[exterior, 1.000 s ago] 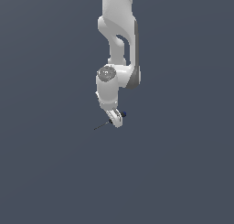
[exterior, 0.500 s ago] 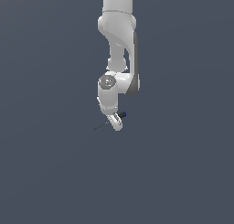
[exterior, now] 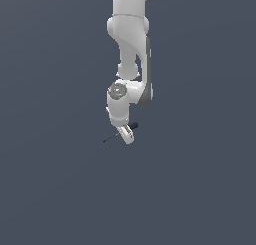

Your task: Pick up the object and move it to a goal position.

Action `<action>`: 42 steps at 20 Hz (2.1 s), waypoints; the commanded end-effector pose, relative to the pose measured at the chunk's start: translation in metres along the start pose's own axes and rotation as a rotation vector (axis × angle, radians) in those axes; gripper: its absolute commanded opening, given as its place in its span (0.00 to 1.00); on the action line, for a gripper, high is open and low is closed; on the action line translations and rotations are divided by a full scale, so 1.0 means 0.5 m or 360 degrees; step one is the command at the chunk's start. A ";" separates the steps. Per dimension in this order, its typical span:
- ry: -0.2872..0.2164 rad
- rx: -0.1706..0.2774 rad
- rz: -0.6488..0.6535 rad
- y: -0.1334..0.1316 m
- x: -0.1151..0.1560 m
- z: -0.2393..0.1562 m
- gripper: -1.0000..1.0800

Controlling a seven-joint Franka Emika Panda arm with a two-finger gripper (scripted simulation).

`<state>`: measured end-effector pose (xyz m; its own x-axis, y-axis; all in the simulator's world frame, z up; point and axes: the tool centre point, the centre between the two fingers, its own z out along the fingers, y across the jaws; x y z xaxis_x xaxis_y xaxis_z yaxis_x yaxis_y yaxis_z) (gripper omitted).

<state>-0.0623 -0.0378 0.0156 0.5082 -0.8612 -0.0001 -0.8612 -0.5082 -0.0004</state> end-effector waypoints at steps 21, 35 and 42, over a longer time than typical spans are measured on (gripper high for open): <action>-0.0002 0.0001 0.0002 0.023 0.000 -0.139 0.00; 0.0000 -0.0001 0.0006 0.069 0.002 -0.431 0.00; 0.0002 -0.0002 0.0006 0.090 0.004 -0.578 0.00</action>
<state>-0.0979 -0.0612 0.2885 0.5048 -0.8632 0.0007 -0.8632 -0.5048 0.0008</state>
